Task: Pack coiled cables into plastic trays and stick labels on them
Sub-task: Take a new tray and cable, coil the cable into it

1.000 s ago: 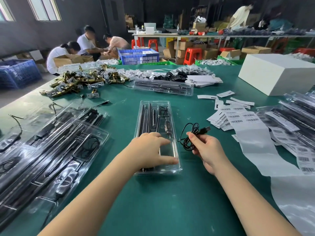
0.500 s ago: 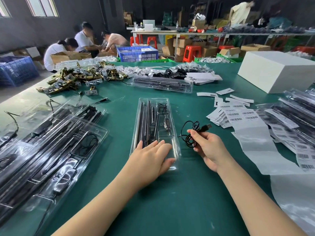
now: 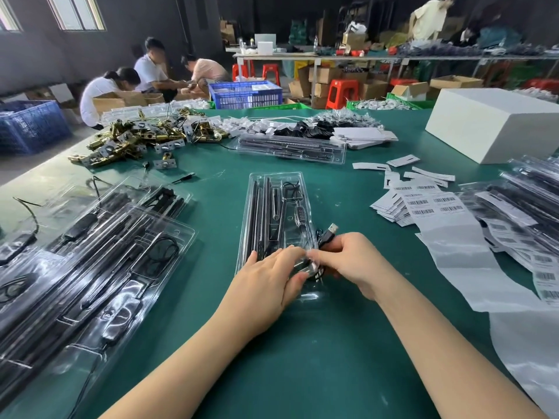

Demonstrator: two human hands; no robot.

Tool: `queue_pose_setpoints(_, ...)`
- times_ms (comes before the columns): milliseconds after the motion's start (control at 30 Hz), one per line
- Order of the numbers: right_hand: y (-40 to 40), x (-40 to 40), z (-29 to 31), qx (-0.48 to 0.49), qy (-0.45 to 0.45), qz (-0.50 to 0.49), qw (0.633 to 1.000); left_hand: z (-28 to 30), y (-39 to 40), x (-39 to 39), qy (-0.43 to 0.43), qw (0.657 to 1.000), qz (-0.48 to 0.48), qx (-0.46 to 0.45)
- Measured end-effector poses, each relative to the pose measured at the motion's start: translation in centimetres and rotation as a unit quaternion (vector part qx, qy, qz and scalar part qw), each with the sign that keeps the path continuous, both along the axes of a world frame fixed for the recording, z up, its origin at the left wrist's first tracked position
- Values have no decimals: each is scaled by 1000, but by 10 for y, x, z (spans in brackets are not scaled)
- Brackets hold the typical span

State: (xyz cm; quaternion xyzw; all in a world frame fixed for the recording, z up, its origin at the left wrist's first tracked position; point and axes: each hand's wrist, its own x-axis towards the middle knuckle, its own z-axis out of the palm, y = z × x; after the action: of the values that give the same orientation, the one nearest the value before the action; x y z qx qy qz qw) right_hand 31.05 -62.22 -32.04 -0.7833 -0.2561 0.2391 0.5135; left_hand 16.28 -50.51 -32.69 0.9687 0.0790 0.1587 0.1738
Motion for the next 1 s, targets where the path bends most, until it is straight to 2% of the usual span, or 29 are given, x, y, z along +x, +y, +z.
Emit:
queue_pose_setpoints(67, 5, -1, 2, -6, 25, -31, 999, 0, 0, 1, 17, 1000, -2, -1)
queue_pose_setpoints(167, 8, -1, 4, -54, -10, -53, 997, -1, 0, 1, 21, 1000, -2, -3)
queue_pose_setpoints(333, 7, 1, 9, -135, -88, -33, 986, -2, -1, 2, 34, 999, 11, 16)
queue_pose_setpoints(500, 8, 6, 14, -156, -64, -6, 986, -2, -2, 4, 29, 999, 41, 7)
queue_pose_setpoints(633, 5, 5, 9, -193, -141, -20, 971, -3, -3, 4, 20, 999, 42, 7)
queue_pose_setpoints(767, 2, -8, -1, -123, -194, -68, 971, -3, -9, 5, 4, 999, 49, 11)
queue_pose_setpoints(867, -2, -14, -11, -28, -167, -115, 979, -4, -17, 7, 13, 998, 55, 27)
queue_pose_setpoints(1000, -8, -11, -13, -22, -161, -82, 983, -5, -19, 9, 0, 998, 54, 37)
